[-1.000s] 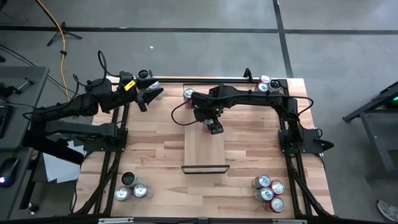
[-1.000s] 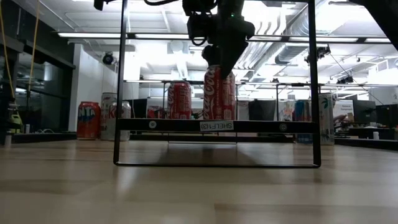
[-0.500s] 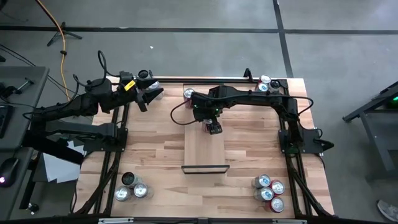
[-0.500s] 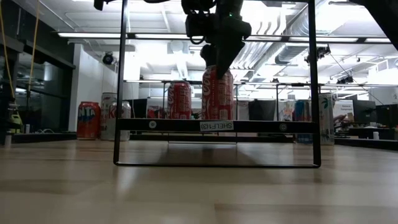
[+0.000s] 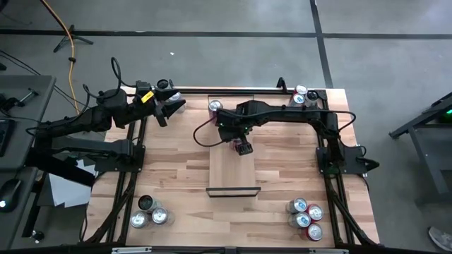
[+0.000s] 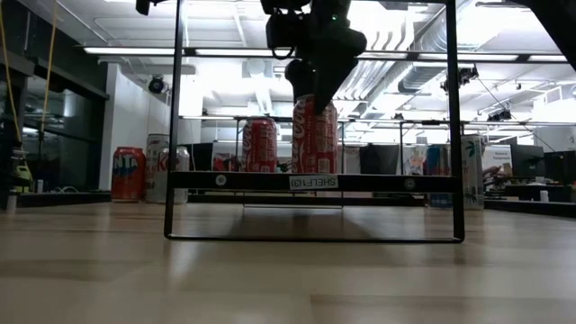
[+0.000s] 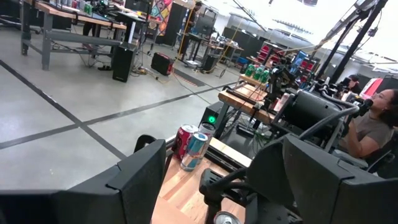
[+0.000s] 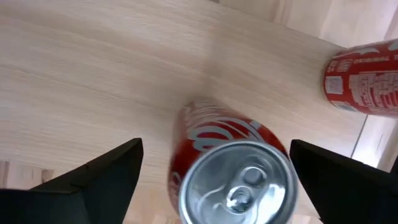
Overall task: Place canned beverage on shelf
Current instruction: Put the red soda can on the shelf aligned with the other red soda can
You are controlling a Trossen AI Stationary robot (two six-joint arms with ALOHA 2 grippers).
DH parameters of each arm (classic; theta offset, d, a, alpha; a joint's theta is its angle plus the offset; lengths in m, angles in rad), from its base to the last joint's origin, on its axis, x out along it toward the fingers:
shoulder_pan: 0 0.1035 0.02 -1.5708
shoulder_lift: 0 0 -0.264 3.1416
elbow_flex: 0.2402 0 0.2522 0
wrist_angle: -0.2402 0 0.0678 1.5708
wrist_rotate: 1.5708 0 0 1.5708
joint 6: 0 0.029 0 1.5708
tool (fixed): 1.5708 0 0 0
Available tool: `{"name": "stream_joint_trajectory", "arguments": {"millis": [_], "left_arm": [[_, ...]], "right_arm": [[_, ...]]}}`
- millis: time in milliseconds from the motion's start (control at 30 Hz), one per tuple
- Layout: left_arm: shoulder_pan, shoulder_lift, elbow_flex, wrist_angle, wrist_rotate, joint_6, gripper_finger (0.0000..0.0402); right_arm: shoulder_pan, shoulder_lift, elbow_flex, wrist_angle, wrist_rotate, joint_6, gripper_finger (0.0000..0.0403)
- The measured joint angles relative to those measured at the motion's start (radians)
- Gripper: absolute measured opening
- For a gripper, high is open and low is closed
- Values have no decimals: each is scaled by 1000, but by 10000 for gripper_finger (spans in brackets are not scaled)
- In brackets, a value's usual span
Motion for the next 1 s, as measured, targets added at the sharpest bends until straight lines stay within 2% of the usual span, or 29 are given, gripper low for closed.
{"name": "stream_joint_trajectory", "arguments": {"millis": [200,433,567,733,1000], "left_arm": [[0,0,0,0,0,0,270],[0,0,0,0,0,0,270],[0,0,0,0,0,0,270],[0,0,0,0,0,0,270],[0,0,0,0,0,19,270]], "right_arm": [[11,0,51,-24,0,-29,383],[-5,0,220,-29,-2,-16,383],[-14,0,309,-27,-2,86,383],[-13,0,372,-20,-10,303,383],[-5,0,380,59,-54,424,383]]}}
